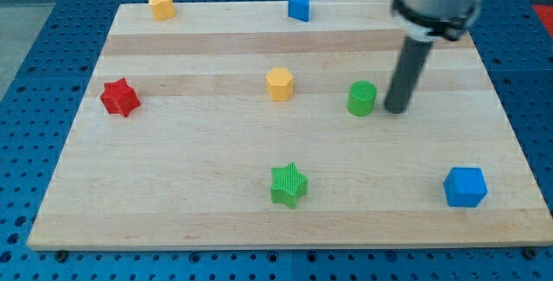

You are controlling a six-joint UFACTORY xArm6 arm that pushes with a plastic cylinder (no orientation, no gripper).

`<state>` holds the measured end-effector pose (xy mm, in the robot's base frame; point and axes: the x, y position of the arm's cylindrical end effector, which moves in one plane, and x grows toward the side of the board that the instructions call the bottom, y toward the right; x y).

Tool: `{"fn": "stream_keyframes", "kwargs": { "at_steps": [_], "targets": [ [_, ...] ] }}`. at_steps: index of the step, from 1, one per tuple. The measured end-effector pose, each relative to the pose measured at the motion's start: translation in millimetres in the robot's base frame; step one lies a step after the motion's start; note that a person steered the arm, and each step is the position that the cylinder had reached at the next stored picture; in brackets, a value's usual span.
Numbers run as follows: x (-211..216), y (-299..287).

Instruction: Move your arm to the top right corner

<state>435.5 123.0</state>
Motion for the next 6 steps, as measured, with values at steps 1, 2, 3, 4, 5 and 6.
{"fn": "stream_keyframes", "kwargs": {
  "at_steps": [1, 2, 3, 4, 5, 6],
  "targets": [
    [-15, -62],
    [-32, -85],
    [-35, -43],
    [-74, 47],
    [-116, 128],
    [-178, 174]
  ]
}}
